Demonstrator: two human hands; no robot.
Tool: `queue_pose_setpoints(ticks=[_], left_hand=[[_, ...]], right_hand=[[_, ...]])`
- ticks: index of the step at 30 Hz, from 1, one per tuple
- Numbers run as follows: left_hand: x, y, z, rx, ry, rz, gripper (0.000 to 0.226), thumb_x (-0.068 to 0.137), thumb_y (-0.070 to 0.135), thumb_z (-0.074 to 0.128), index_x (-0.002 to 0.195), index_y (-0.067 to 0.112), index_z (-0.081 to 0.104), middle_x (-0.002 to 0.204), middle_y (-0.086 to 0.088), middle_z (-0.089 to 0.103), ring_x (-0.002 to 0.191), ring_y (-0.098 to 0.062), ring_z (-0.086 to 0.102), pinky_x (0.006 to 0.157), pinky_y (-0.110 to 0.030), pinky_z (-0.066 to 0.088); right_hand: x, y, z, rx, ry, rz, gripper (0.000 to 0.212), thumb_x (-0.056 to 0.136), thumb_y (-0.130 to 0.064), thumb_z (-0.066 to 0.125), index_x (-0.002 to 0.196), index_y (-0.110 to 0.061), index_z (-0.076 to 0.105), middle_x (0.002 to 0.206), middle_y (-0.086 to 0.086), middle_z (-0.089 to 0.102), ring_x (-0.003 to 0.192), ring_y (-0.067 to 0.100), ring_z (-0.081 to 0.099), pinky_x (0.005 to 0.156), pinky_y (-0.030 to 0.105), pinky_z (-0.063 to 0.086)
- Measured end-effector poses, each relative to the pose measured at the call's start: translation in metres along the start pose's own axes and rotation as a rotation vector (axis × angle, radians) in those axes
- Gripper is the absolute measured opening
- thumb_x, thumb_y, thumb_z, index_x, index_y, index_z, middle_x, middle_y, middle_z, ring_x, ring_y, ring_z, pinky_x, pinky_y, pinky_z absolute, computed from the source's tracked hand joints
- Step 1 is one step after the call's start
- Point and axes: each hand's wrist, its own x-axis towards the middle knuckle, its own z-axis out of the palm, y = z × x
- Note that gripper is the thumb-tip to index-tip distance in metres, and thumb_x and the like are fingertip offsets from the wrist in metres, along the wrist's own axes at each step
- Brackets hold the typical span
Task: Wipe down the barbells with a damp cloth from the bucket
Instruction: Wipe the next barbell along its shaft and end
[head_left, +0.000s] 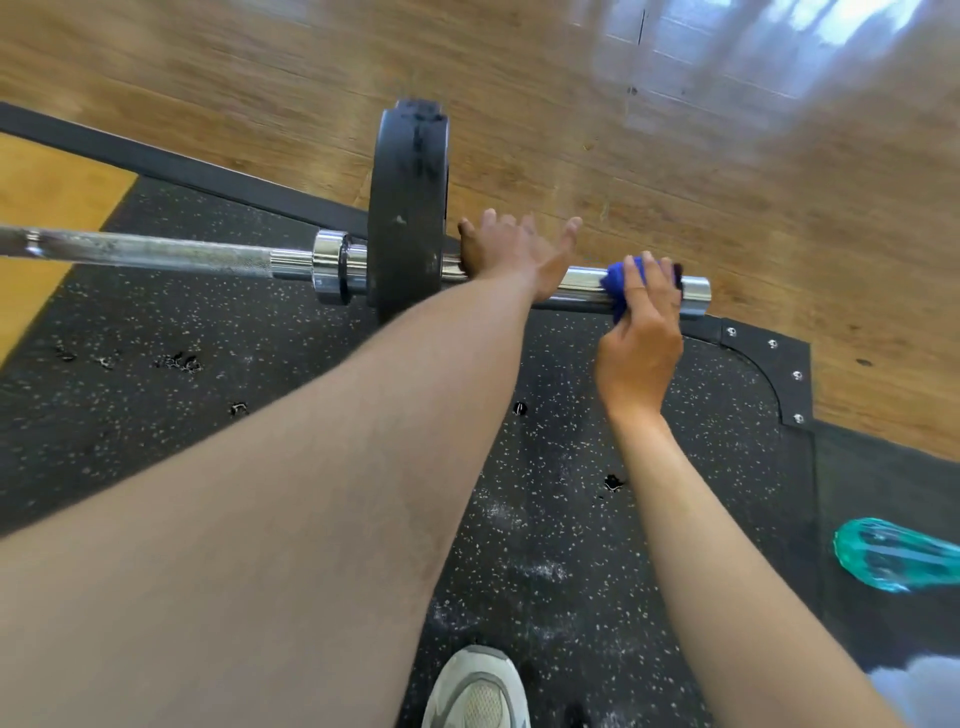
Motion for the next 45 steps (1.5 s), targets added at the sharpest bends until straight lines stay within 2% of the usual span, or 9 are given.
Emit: queue_pose_setpoints(ticks=[10, 12, 14, 18, 22, 26, 30, 34, 45], left_hand=[[-0.055, -0.002, 0.029, -0.059, 0.287, 0.058, 0.078, 0.099, 0.071, 0.009, 0.163, 0.028, -0.009, 0.172, 0.001, -0.007, 0.158, -0.021, -0.008, 0.126, -0.050, -0.002], [-0.064, -0.002, 0.033, -0.066, 0.301, 0.067, 0.080, 0.099, 0.071, 0.009, 0.162, 0.027, -0.014, 0.171, 0.002, -0.011, 0.157, -0.020, -0.009, 0.127, -0.049, -0.003], [-0.074, -0.002, 0.036, -0.070, 0.293, 0.078, 0.081, 0.099, 0.072, 0.009, 0.162, 0.026, -0.014, 0.171, 0.003, -0.011, 0.157, -0.019, -0.009, 0.127, -0.048, -0.003], [-0.093, -0.003, 0.042, -0.052, 0.259, 0.069, 0.083, 0.098, 0.074, 0.007, 0.162, 0.025, -0.014, 0.172, 0.002, -0.008, 0.157, -0.018, -0.009, 0.127, -0.047, -0.006], [-0.118, -0.002, 0.050, -0.034, 0.226, 0.074, 0.083, 0.098, 0.074, 0.007, 0.163, 0.025, -0.009, 0.172, 0.000, -0.001, 0.158, -0.020, -0.006, 0.127, -0.048, -0.004], [-0.144, -0.004, 0.053, -0.047, 0.195, 0.067, 0.083, 0.098, 0.073, 0.012, 0.163, 0.025, -0.006, 0.172, -0.002, 0.000, 0.158, -0.022, -0.007, 0.126, -0.049, -0.005], [-0.168, -0.006, 0.055, -0.045, 0.177, 0.091, 0.084, 0.098, 0.074, 0.016, 0.164, 0.025, -0.002, 0.172, -0.002, 0.000, 0.158, -0.020, -0.008, 0.127, -0.048, -0.005], [-0.180, -0.010, 0.055, -0.068, 0.157, 0.119, 0.083, 0.099, 0.074, 0.016, 0.164, 0.025, -0.003, 0.172, 0.000, -0.002, 0.157, -0.019, -0.010, 0.126, -0.047, -0.008], [-0.220, -0.022, 0.000, -0.277, 0.282, 0.200, 0.062, 0.111, 0.037, 0.029, 0.163, 0.012, 0.005, 0.171, -0.005, 0.009, 0.158, -0.020, 0.002, 0.128, -0.038, 0.003]], right_hand=[[-0.027, -0.004, -0.043, -0.089, -0.051, 0.165, 0.053, 0.094, 0.014, 0.049, 0.141, -0.008, 0.058, 0.152, 0.007, 0.050, 0.149, 0.025, 0.034, 0.120, 0.043, 0.033], [-0.040, -0.013, -0.047, -0.095, -0.154, -0.008, 0.056, 0.091, 0.016, 0.050, 0.142, -0.007, 0.057, 0.151, 0.007, 0.052, 0.147, 0.026, 0.036, 0.119, 0.043, 0.035], [-0.044, -0.003, -0.055, -0.121, -0.220, -0.167, 0.056, 0.090, 0.014, 0.052, 0.140, -0.011, 0.060, 0.147, 0.006, 0.055, 0.143, 0.027, 0.043, 0.115, 0.043, 0.039], [-0.048, 0.004, -0.074, -0.164, -0.101, 0.119, 0.048, 0.093, 0.011, 0.050, 0.134, -0.009, 0.064, 0.140, 0.007, 0.059, 0.134, 0.031, 0.049, 0.108, 0.048, 0.045], [-0.073, 0.012, -0.088, -0.166, -0.258, -0.211, 0.048, 0.094, 0.007, 0.055, 0.137, -0.011, 0.061, 0.143, 0.006, 0.058, 0.135, 0.029, 0.050, 0.106, 0.044, 0.046], [-0.095, 0.012, -0.101, -0.141, -0.127, 0.111, 0.046, 0.094, 0.011, 0.053, 0.136, -0.007, 0.061, 0.145, 0.010, 0.057, 0.141, 0.033, 0.044, 0.116, 0.050, 0.039], [-0.123, -0.010, -0.107, -0.125, -0.271, -0.204, 0.051, 0.093, 0.013, 0.057, 0.140, -0.006, 0.058, 0.147, 0.012, 0.055, 0.142, 0.032, 0.044, 0.115, 0.044, 0.038], [-0.135, -0.017, -0.110, -0.121, -0.231, -0.099, 0.055, 0.088, 0.019, 0.057, 0.138, -0.004, 0.059, 0.144, 0.015, 0.056, 0.140, 0.034, 0.045, 0.117, 0.044, 0.036], [-0.125, -0.084, -0.121, -0.009, -0.247, -0.080, 0.047, 0.098, 0.006, 0.054, 0.144, -0.005, 0.052, 0.151, 0.013, 0.049, 0.148, 0.031, 0.035, 0.121, 0.046, 0.031]])
